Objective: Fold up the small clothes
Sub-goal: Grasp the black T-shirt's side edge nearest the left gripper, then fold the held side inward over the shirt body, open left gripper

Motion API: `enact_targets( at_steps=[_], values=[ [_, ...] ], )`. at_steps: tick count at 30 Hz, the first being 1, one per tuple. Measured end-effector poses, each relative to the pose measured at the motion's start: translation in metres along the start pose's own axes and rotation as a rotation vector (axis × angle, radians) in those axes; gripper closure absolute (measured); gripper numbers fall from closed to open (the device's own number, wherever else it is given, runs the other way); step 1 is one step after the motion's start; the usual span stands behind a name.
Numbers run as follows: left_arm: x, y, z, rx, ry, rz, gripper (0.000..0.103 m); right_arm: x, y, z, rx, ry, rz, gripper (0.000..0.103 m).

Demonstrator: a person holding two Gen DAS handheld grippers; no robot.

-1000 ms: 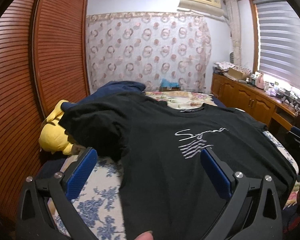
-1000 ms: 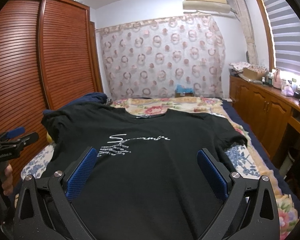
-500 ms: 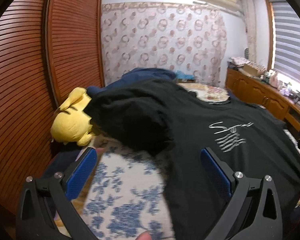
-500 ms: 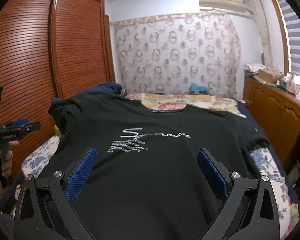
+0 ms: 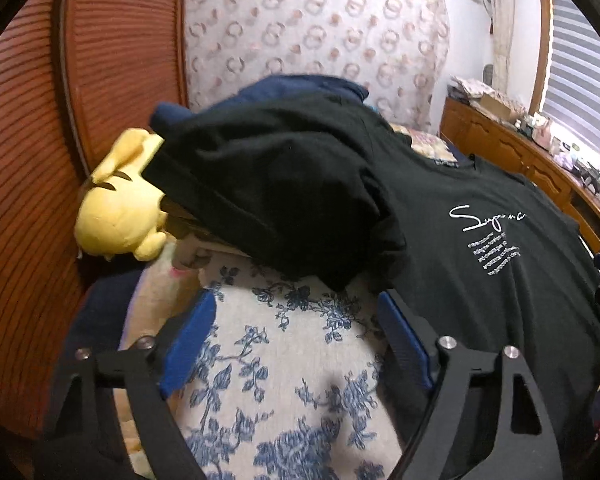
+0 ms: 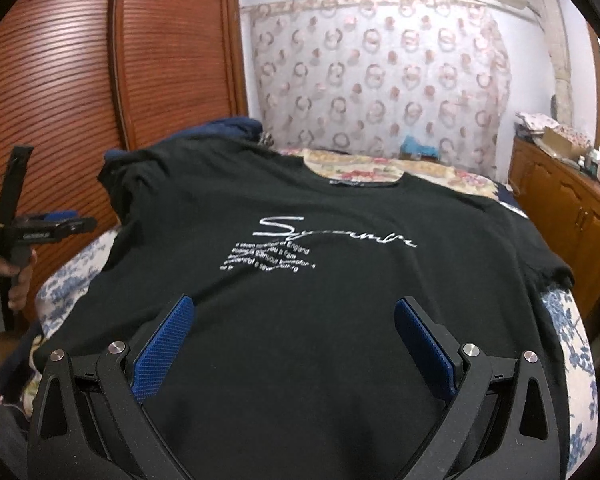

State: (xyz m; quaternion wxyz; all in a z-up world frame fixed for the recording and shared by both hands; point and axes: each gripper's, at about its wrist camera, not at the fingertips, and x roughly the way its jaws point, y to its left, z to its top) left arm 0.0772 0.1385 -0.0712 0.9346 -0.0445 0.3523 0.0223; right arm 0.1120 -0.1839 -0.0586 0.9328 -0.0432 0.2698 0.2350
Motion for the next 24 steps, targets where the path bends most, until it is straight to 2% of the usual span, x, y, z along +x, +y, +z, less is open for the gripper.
enact_targets(
  at_steps=[9, 11, 15, 16, 19, 21, 23, 24],
  values=[
    [0.048, 0.023, 0.02, -0.053, 0.15, -0.065, 0.034, 0.017, 0.011, -0.004, -0.07, 0.043, 0.005, 0.001],
    [0.052, 0.022, 0.02, -0.041, 0.161, -0.06, 0.035, 0.017, 0.009, -0.005, -0.059, 0.045, 0.005, 0.001],
    [0.053, 0.017, 0.018, -0.02, 0.16, -0.071, 0.046, 0.018, 0.0, -0.006, -0.009, 0.056, 0.012, 0.001],
    [0.054, 0.018, 0.018, -0.016, 0.156, -0.068, 0.05, 0.018, -0.003, -0.006, 0.003, 0.06, 0.014, 0.001],
    [0.057, 0.019, 0.019, -0.014, 0.158, -0.052, 0.073, 0.02, -0.005, -0.005, 0.016, 0.069, 0.015, 0.001],
    [0.057, 0.021, 0.018, -0.018, 0.151, -0.044, 0.093, 0.02, -0.005, -0.005, 0.012, 0.068, 0.013, 0.001],
    [0.053, 0.023, 0.017, -0.02, 0.145, -0.041, 0.103, 0.02, -0.004, -0.005, 0.002, 0.062, 0.01, 0.001],
    [0.051, 0.024, 0.018, -0.02, 0.141, -0.035, 0.103, 0.019, -0.004, -0.005, -0.002, 0.059, 0.009, 0.001]
  ],
)
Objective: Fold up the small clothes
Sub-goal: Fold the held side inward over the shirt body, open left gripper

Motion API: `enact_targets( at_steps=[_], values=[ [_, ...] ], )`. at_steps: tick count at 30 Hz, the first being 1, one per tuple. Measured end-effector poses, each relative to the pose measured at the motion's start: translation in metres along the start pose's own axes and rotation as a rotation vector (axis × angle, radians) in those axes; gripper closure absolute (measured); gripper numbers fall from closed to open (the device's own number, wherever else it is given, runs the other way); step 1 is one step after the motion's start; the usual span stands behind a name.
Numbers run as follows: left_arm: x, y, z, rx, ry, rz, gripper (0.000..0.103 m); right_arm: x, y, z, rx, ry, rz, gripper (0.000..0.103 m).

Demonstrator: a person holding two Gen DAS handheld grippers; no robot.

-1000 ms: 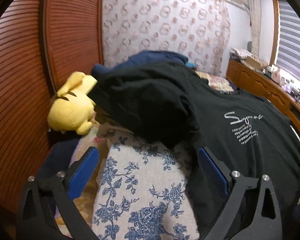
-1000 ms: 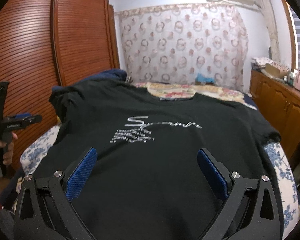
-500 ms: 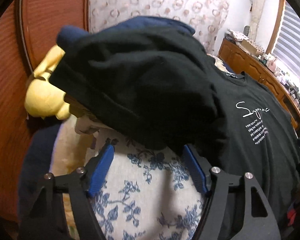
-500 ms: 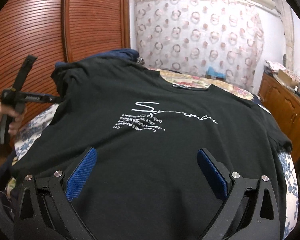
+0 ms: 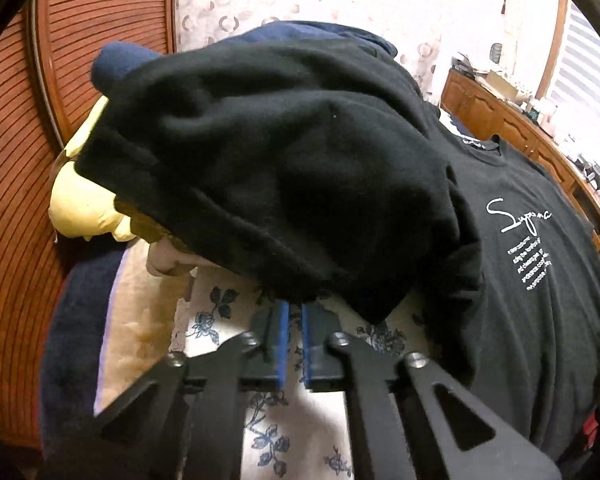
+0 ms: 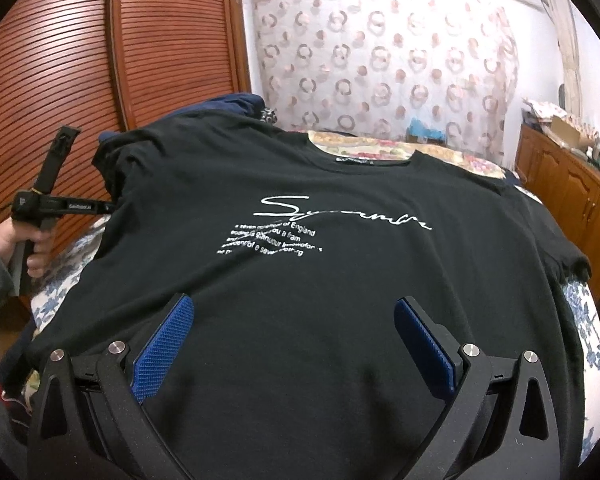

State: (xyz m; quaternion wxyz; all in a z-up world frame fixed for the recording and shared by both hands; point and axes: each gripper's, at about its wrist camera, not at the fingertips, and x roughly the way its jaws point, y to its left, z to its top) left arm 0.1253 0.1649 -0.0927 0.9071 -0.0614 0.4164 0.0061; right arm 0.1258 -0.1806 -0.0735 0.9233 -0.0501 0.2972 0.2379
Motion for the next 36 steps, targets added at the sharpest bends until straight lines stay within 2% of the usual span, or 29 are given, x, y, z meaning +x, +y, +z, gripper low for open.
enact_targets(
  at_steps=[5, 11, 17, 22, 26, 29, 31, 36],
  values=[
    [-0.033, -0.006, 0.008, 0.026, -0.082, 0.018, 0.103, 0.001, 0.001, 0.0, -0.003, 0.0, 0.003, 0.001],
    [-0.076, -0.03, 0.03, 0.085, -0.176, -0.007, 0.103, 0.003, 0.002, 0.0, -0.001, 0.012, 0.002, 0.001],
    [-0.091, -0.093, 0.063, 0.213, -0.206, -0.08, 0.103, 0.004, 0.002, 0.001, 0.003, 0.022, 0.004, 0.001],
    [-0.085, -0.152, 0.081, 0.329, -0.198, -0.133, 0.103, 0.004, -0.002, 0.001, 0.021, 0.026, 0.006, 0.001],
    [-0.073, -0.174, 0.084, 0.388, -0.172, -0.138, 0.092, 0.001, -0.004, -0.001, 0.032, 0.018, 0.005, 0.001],
    [-0.067, -0.172, 0.082, 0.373, -0.155, -0.148, 0.075, -0.002, -0.002, -0.002, 0.03, 0.01, 0.007, 0.001],
    [-0.066, -0.167, 0.079, 0.363, -0.15, -0.156, 0.071, -0.003, -0.003, -0.001, 0.034, 0.007, 0.009, 0.001],
    [-0.064, -0.151, 0.061, 0.327, -0.13, -0.16, 0.043, -0.005, -0.003, -0.002, 0.042, -0.002, 0.01, 0.001]
  ],
)
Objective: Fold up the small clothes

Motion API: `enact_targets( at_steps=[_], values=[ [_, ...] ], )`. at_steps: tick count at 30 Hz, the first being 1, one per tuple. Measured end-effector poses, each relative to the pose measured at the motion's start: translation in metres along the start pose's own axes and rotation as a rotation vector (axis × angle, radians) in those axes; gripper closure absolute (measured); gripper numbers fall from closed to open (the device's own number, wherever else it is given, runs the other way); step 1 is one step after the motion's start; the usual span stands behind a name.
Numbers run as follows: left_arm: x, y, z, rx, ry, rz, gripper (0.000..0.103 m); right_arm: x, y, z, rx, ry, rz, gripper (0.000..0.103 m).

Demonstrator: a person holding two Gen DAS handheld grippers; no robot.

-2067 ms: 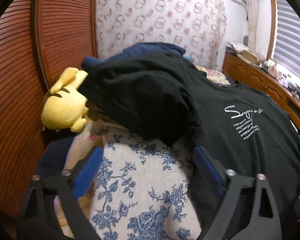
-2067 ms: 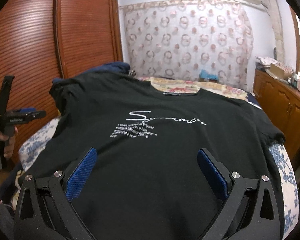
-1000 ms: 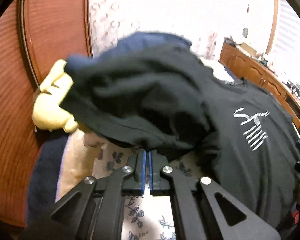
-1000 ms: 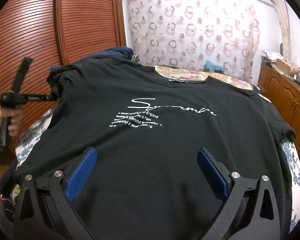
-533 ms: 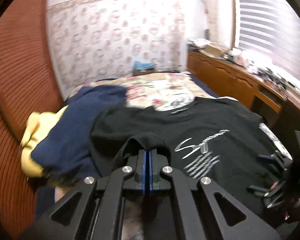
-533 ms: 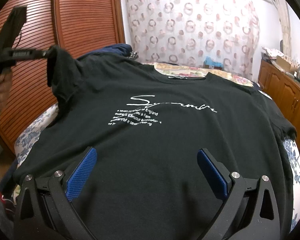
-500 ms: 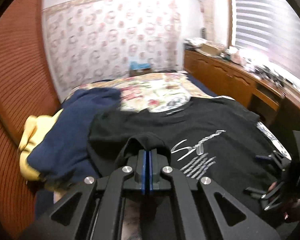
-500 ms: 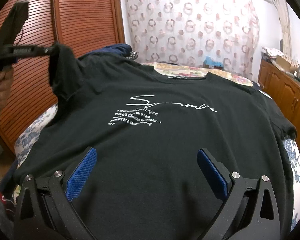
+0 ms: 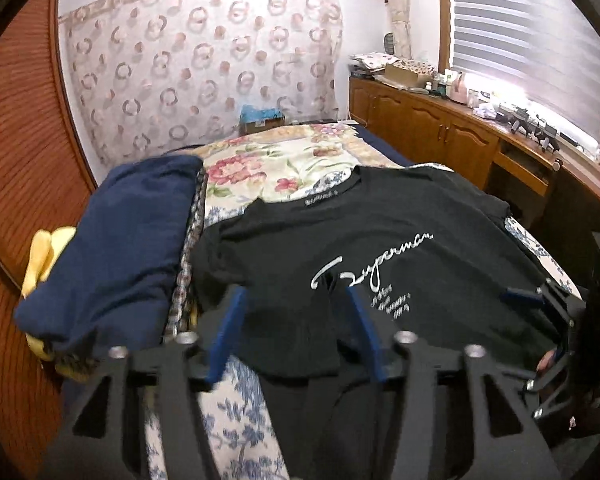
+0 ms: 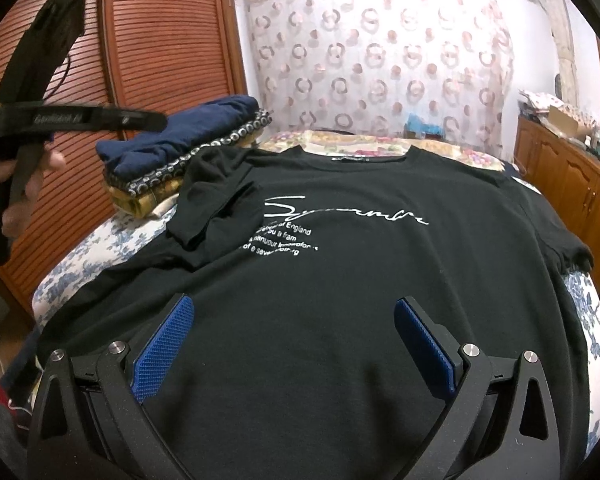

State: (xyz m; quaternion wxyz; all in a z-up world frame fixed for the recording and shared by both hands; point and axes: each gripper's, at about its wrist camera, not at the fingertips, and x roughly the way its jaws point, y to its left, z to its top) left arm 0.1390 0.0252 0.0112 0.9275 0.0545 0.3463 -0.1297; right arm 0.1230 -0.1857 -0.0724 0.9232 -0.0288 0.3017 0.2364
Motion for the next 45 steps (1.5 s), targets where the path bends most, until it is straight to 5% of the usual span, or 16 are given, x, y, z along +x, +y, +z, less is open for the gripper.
enact_targets(
  at_steps=[12, 21, 35, 41, 45],
  values=[
    [0.022, 0.02, -0.081, -0.047, 0.131, 0.026, 0.042, 0.002, -0.004, 0.002, 0.027, 0.013, 0.029, 0.001],
    [0.044, 0.033, -0.107, -0.074, 0.199, 0.012, 0.042, 0.007, 0.001, 0.014, -0.016, 0.053, 0.078, 0.001],
    [0.04, 0.037, -0.114, -0.069, 0.134, -0.013, 0.032, 0.036, 0.01, 0.058, -0.122, 0.061, 0.133, 0.002],
    [0.041, 0.038, -0.114, -0.082, 0.137, 0.002, 0.027, 0.058, 0.018, 0.072, -0.143, 0.104, 0.216, 0.01],
    [0.041, 0.04, -0.115, -0.087, 0.142, 0.018, 0.02, 0.078, 0.032, 0.079, -0.159, 0.155, 0.289, 0.03]
  ],
)
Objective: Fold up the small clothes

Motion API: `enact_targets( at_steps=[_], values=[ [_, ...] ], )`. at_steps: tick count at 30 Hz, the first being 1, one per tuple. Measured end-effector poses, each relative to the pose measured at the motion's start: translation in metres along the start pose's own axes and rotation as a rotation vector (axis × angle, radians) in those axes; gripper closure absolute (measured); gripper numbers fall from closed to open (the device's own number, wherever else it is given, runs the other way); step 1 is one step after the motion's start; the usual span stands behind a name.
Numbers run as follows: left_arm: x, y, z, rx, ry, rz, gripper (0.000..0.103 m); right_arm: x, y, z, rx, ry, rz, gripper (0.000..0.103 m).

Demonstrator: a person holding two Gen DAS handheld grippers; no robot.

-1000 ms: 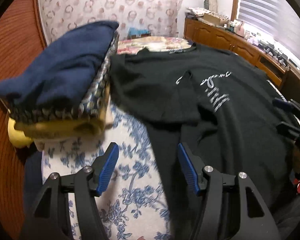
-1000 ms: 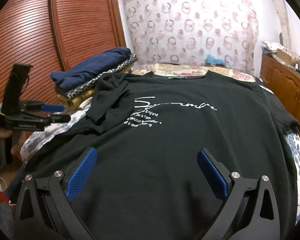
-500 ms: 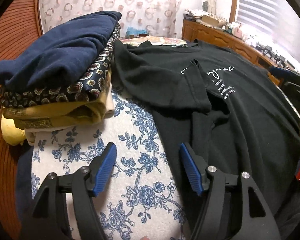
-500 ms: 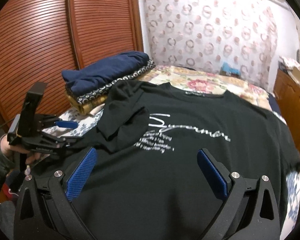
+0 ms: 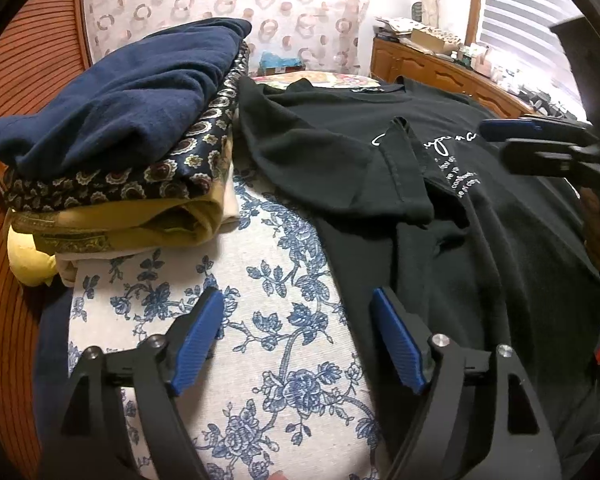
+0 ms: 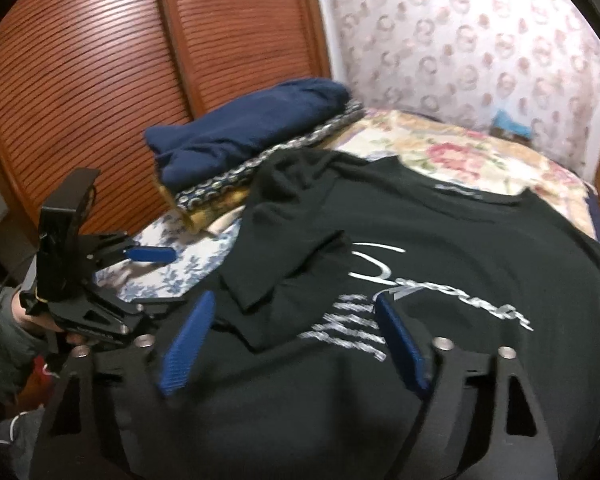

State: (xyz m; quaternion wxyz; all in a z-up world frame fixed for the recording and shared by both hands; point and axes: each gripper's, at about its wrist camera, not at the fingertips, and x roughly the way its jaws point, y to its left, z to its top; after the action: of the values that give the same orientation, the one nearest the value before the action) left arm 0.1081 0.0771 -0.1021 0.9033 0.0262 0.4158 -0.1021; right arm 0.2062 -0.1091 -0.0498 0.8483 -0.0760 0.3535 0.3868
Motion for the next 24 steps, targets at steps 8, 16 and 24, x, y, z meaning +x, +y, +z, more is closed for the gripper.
enact_targets(
  at_steps=[8, 16, 24],
  values=[
    [0.001, 0.002, 0.0, -0.014, 0.004, 0.005, 0.019, 0.059, 0.006, 0.015, -0.028, 0.117, 0.048, 0.053],
    [-0.001, 0.007, 0.001, -0.053, -0.005, 0.008, 0.019, 0.085, 0.0, 0.027, -0.038, 0.173, 0.084, 0.087],
    [-0.008, 0.02, 0.006, -0.13, -0.068, 0.055, 0.019, 0.074, -0.039, 0.057, 0.059, 0.009, 0.076, 0.097]
  ],
)
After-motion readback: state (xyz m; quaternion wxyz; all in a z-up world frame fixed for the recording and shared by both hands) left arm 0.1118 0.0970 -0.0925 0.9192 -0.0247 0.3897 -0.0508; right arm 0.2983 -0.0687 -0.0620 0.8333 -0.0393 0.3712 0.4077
